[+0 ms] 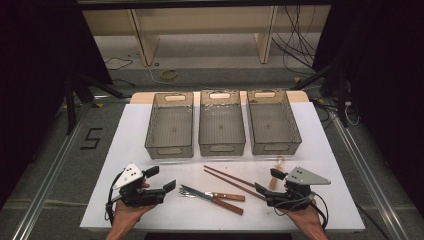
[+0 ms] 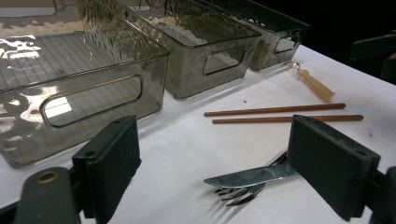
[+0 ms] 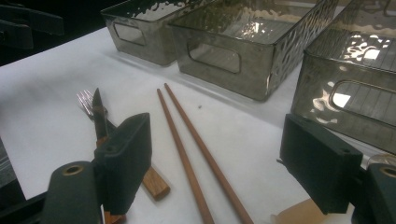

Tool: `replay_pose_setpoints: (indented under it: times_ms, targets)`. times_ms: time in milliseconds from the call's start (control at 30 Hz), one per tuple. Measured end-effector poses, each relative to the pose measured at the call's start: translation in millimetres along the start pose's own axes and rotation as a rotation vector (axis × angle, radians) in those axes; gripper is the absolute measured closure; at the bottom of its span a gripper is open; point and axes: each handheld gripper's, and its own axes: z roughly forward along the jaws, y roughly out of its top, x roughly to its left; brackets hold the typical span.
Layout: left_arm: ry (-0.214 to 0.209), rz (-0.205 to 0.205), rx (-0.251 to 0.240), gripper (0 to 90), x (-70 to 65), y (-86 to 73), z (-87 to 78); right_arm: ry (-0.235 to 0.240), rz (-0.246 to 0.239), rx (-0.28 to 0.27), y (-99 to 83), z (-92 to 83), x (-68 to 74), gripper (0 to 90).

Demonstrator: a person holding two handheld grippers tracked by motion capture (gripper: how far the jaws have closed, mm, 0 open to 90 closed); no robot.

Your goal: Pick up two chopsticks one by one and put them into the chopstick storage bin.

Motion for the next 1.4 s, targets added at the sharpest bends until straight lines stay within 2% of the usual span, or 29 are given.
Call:
replay_pose_setpoints:
  times_ms: [133,367,467,500,567,667,700,800,900,967,1033,1133,1200,1267,1400]
  targets:
    - [0.001,0.003,0.002,16.4,-0.2,-0.1,0.8,0.01,-0.017,0.023,2.4,1.3,-0.4,27.3]
    - [-0.001,0.001,0.002,16.3,-0.2,-0.2,1.2,0.058,-0.052,0.119,13.8,4.6,-4.1,29.8]
    - [-0.002,0.007,0.005,16.3,-0.5,-0.1,1.3,0.06,-0.075,0.144,21.2,5.4,-5.2,30.0]
    - [-0.002,0.007,0.005,16.3,-0.4,-0.1,1.4,0.076,-0.087,0.172,25.2,6.5,-6.0,29.9]
    - [-0.002,0.007,0.006,16.3,-0.2,-0.1,1.5,0.075,-0.107,0.202,30.9,9.3,-6.7,30.5]
    - [-0.003,0.007,0.011,16.3,0.1,-0.2,1.7,0.09,-0.135,0.232,38.0,14.6,-8.0,32.4]
    - [-0.003,0.007,0.011,16.3,0.1,-0.2,1.7,0.121,-0.155,0.257,41.4,17.6,-8.7,32.9]
    - [0.001,0.01,0.021,16.3,0.2,-1.0,3.0,0.148,-0.181,0.33,49.1,25.8,-9.0,33.8]
    - [0.003,0.019,0.024,16.3,-0.1,-0.6,2.7,0.154,-0.212,0.408,55.7,35.5,-9.1,36.8]
    - [0.003,0.02,0.024,16.3,0.3,-0.6,2.5,0.156,-0.224,0.441,57.9,41.1,-10.3,39.8]
    - [0.002,0.018,0.022,16.3,0.2,-0.5,2.4,0.16,-0.24,0.508,59.4,49.5,-12.1,40.5]
    - [0.002,0.02,0.023,16.3,0.3,-0.3,2.1,0.147,-0.26,0.584,58.3,60.9,-13.6,45.6]
    - [0.002,0.023,0.024,16.3,0.6,-0.3,2.2,0.161,-0.267,0.622,55.8,68.6,-14.6,46.4]
    - [0.001,0.021,0.023,16.3,0.4,-0.3,2.2,0.145,-0.288,0.673,53.5,74.7,-13.0,47.7]
    - [0.001,0.026,0.022,16.2,0.9,0.1,1.7,0.154,-0.295,0.717,50.6,82.9,-13.1,51.8]
